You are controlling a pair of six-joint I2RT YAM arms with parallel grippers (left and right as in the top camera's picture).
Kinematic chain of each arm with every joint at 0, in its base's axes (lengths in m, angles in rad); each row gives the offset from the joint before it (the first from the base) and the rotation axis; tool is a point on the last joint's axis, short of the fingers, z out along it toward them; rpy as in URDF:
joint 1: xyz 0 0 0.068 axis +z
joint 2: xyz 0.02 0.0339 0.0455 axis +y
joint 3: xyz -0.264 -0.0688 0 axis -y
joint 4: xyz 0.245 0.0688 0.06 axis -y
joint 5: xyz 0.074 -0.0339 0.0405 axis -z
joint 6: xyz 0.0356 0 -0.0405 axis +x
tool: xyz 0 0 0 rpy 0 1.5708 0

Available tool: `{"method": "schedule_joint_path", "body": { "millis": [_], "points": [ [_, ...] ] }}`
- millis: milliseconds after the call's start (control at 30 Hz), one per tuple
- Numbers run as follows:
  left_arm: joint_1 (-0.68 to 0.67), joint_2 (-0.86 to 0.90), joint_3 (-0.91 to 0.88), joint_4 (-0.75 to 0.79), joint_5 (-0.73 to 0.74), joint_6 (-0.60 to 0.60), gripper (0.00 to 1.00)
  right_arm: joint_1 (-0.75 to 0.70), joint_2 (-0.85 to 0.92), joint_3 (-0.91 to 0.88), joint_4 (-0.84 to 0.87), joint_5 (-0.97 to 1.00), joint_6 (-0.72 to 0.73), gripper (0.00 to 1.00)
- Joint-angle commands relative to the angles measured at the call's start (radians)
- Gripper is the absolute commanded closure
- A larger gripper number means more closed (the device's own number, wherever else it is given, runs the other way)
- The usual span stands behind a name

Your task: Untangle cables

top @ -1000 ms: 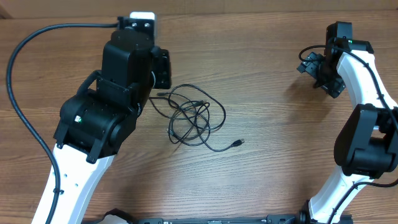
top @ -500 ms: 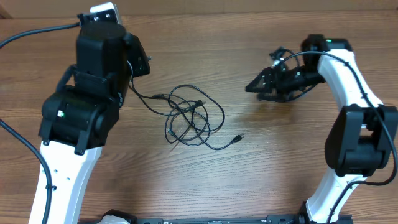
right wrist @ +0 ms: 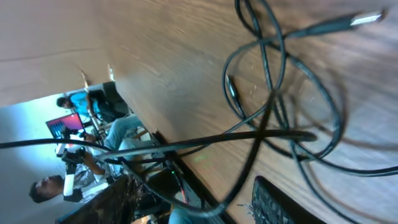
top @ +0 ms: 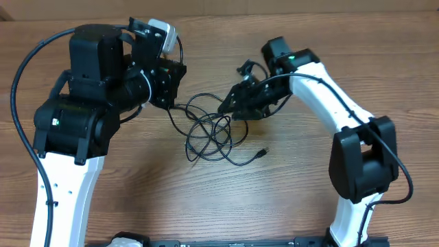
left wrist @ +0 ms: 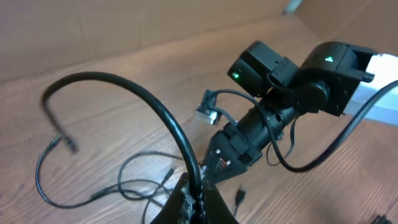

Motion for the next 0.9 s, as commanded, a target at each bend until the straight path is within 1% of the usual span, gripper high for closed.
{"method": "schedule_joint_path", "body": {
  "millis": [0, 67, 100, 167, 200, 233, 267, 367, 433, 500, 600, 733, 767, 800, 833, 867],
  "points": [
    [0.005, 0.034, 0.013, -0.022, -0.022, 0.028, 0.96, 0.033, -0.005, 0.005, 0.043, 0.039, 0.167, 0.42],
    [0.005, 0.047, 0.013, -0.023, -0.022, 0.024, 0.96, 0.038, -0.005, 0.005, 0.15, 0.04, 0.271, 0.34],
    [0.005, 0.05, 0.013, -0.023, -0.022, 0.024, 0.96, 0.038, -0.005, 0.005, 0.212, 0.042, 0.328, 0.33],
    [0.005, 0.051, 0.013, -0.026, -0.023, 0.024, 0.96, 0.038, -0.005, 0.005, 0.271, 0.043, 0.446, 0.33],
    [0.005, 0.051, 0.013, -0.027, -0.023, 0.024, 0.96, 0.038, -0.005, 0.005, 0.276, 0.043, 0.47, 0.29],
    [0.005, 0.051, 0.013, -0.029, -0.025, 0.024, 0.96, 0.038, -0.005, 0.005, 0.273, 0.042, 0.488, 0.28],
    [0.005, 0.051, 0.013, -0.029, -0.026, 0.024, 0.96, 0.038, -0.005, 0.005, 0.254, 0.035, 0.487, 0.28],
    [0.005, 0.053, 0.013, -0.029, -0.026, 0.024, 0.96, 0.04, -0.005, 0.005, 0.099, 0.04, 0.487, 0.28],
    [0.005, 0.053, 0.013, -0.029, -0.025, 0.024, 0.96, 0.05, -0.005, 0.005, 0.087, 0.042, 0.488, 0.31],
    [0.005, 0.053, 0.013, -0.03, -0.024, 0.021, 0.96, 0.068, -0.005, 0.005, 0.09, 0.09, 0.549, 0.32],
    [0.005, 0.053, 0.013, -0.033, -0.022, 0.013, 0.96, 0.105, -0.005, 0.005, 0.109, 0.164, 0.691, 0.31],
    [0.005, 0.053, 0.013, -0.047, -0.023, 0.014, 0.96, 0.162, -0.005, 0.005, 0.188, 0.219, 0.853, 0.31],
    [0.005, 0.053, 0.013, -0.049, -0.022, 0.014, 0.96, 0.184, -0.005, 0.005, 0.214, 0.262, 0.904, 0.31],
    [0.005, 0.053, 0.013, -0.048, -0.022, 0.014, 0.96, 0.201, -0.005, 0.005, 0.224, 0.309, 0.943, 0.35],
    [0.005, 0.053, 0.013, -0.048, -0.023, 0.014, 0.96, 0.209, -0.005, 0.005, 0.226, 0.344, 0.954, 0.44],
    [0.005, 0.053, 0.013, -0.049, -0.023, 0.014, 0.96, 0.213, -0.005, 0.005, 0.23, 0.389, 0.954, 0.58]
  ]
}}
